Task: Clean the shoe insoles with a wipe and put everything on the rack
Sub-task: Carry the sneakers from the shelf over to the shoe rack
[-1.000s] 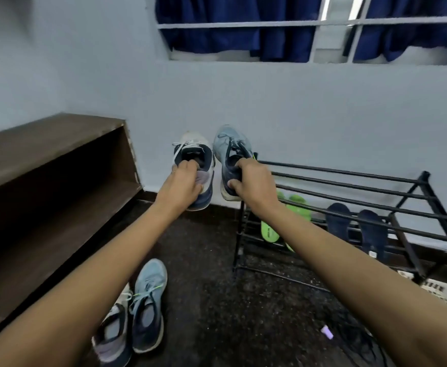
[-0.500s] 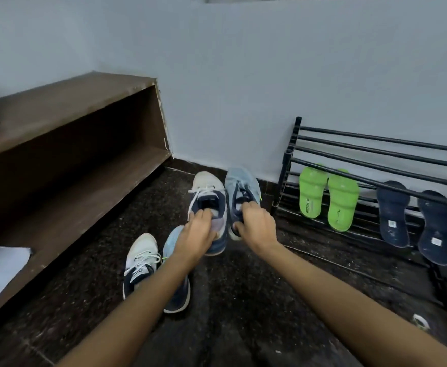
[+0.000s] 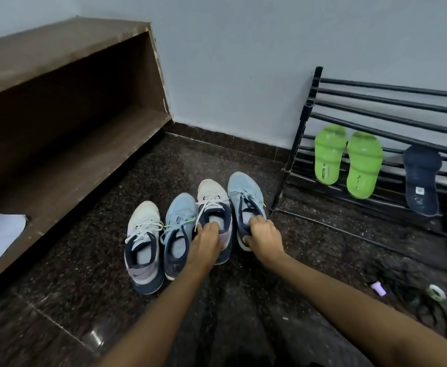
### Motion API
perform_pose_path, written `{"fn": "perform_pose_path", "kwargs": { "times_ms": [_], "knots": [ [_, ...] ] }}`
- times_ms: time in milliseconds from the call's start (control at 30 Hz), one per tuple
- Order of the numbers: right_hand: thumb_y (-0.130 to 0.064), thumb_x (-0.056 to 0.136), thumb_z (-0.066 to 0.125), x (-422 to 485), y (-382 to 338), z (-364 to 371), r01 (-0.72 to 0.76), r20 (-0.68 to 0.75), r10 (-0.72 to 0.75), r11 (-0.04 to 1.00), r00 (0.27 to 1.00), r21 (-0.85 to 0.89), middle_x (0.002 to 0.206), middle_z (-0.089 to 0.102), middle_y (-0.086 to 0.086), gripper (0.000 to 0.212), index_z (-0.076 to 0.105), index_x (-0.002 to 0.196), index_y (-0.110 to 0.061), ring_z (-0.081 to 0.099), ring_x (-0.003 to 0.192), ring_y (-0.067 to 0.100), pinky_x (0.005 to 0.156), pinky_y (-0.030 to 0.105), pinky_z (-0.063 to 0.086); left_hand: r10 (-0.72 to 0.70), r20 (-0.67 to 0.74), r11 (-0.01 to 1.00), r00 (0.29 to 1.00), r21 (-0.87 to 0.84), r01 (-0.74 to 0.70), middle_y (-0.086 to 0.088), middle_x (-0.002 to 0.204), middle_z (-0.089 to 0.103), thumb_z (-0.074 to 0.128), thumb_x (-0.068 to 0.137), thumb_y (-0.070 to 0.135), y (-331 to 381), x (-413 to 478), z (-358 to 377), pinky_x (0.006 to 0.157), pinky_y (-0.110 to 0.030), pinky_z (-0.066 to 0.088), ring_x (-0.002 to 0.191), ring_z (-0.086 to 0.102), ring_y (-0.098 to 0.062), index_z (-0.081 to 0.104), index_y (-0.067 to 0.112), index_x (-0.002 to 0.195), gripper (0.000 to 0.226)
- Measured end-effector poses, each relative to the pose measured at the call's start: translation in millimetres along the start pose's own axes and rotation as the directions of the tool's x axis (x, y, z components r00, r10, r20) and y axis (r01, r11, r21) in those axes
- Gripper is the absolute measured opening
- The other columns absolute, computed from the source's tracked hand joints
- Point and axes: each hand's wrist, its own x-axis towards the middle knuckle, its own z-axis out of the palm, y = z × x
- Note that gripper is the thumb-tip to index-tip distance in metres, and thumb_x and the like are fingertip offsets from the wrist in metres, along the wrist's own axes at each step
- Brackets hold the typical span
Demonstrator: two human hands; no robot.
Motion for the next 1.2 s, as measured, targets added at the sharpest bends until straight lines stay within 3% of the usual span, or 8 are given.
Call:
{"fn": "perform_pose_path", "kwargs": {
  "times_ms": [267, 433, 533, 667, 767, 933, 1067, 1200],
  "knots": [
    [-0.011, 0.085, 0.061, 4, 7, 27, -0.002, 0.196, -0.005, 0.999, 0.981, 0.035, 0.119, 0.049, 0.015, 0.029, 0.051, 0.110, -0.002, 0.047, 0.113, 0.033, 0.089, 0.035, 0.042, -0.063, 0.117, 0.996, 0.991, 0.062, 0.056, -0.009, 0.121, 0.054, 0.052, 0.094, 0.010, -15, -9, 34, 0.084, -0.037, 0.045, 0.127, 0.044, -0.032, 0.049, 0.008, 0.113, 0.020],
    [-0.004, 0.090, 0.047, -2, -1, 22, 0.074, 0.364, -0.071, 0.997, 0.929, 0.007, 0.113, 0.051, 0.018, 0.006, 0.052, 0.094, -0.005, 0.049, 0.097, 0.028, 0.087, 0.032, 0.041, -0.097, 0.169, 0.995, 0.981, 0.052, 0.089, -0.016, 0.119, 0.054, 0.049, 0.096, 0.008, -15, -14, 23, 0.078, -0.041, 0.044, 0.106, 0.058, -0.035, 0.049, 0.003, 0.115, 0.019],
    [-0.005, 0.092, 0.044, -8, -10, 11, 0.076, 0.338, -0.079, 0.997, 0.938, 0.023, 0.082, 0.041, 0.007, 0.020, 0.041, 0.073, -0.010, 0.040, 0.086, 0.023, 0.081, 0.031, 0.039, -0.090, 0.134, 0.996, 0.987, 0.033, 0.086, -0.016, 0.124, 0.052, 0.051, 0.096, 0.010, -8, -19, 12, 0.083, -0.041, 0.045, 0.109, 0.057, -0.034, 0.047, 0.004, 0.119, 0.024],
    [-0.008, 0.087, 0.051, -16, -3, -8, 0.015, 0.201, -0.040, 0.992, 0.979, 0.125, 0.102, 0.052, 0.015, 0.010, 0.057, 0.093, -0.003, 0.055, 0.096, 0.031, 0.078, 0.033, 0.046, -0.041, 0.100, 0.999, 0.994, -0.002, 0.041, -0.012, 0.127, 0.050, 0.057, 0.094, 0.020, 21, -23, -7, 0.087, -0.042, 0.045, 0.115, 0.055, -0.032, 0.046, 0.008, 0.126, 0.036],
    [-0.011, 0.088, 0.051, -22, 17, -30, -0.113, 0.048, 0.104, 0.963, 0.993, 0.244, 0.101, 0.062, 0.021, 0.017, 0.063, 0.091, 0.001, 0.060, 0.091, 0.033, 0.077, 0.032, 0.046, -0.003, 0.067, 0.998, 0.998, -0.058, 0.007, -0.010, 0.122, 0.051, 0.057, 0.094, 0.021, 51, -21, -20, 0.085, -0.041, 0.046, 0.111, 0.056, -0.032, 0.049, 0.010, 0.119, 0.029],
    [-0.024, 0.089, 0.056, -28, 66, -69, -0.363, -0.029, 0.476, 0.707, 0.879, 0.608, 0.086, 0.067, 0.016, 0.027, 0.057, 0.070, -0.005, 0.061, 0.093, 0.030, 0.080, 0.029, 0.043, 0.056, 0.003, 0.955, 0.998, -0.292, -0.053, -0.009, 0.111, 0.060, 0.064, 0.089, 0.025, 102, -11, -34, 0.083, -0.039, 0.049, 0.101, 0.060, -0.030, 0.054, 0.014, 0.107, 0.023],
    [-0.031, 0.084, 0.063, -26, 108, -98, -0.424, 0.001, 0.649, 0.496, 0.761, 0.758, 0.080, 0.060, 0.008, 0.030, 0.048, 0.066, -0.012, 0.060, 0.090, 0.030, 0.081, 0.031, 0.042, 0.131, -0.025, 0.922, 0.991, -0.365, -0.131, -0.006, 0.108, 0.062, 0.064, 0.092, 0.030, 139, 3, -38, 0.083, -0.038, 0.050, 0.098, 0.060, -0.026, 0.056, 0.013, 0.111, 0.026],
    [-0.037, 0.079, 0.069, -18, 152, -113, -0.460, 0.114, 0.739, 0.283, 0.664, 0.842, 0.099, 0.060, 0.011, 0.041, 0.057, 0.101, -0.003, 0.059, 0.089, 0.028, 0.087, 0.042, 0.051, 0.174, -0.038, 0.901, 0.984, -0.397, -0.175, -0.006, 0.110, 0.062, 0.064, 0.092, 0.032, 172, 26, -35, 0.081, -0.036, 0.049, 0.100, 0.059, -0.024, 0.055, 0.013, 0.112, 0.029]
  ]
}}
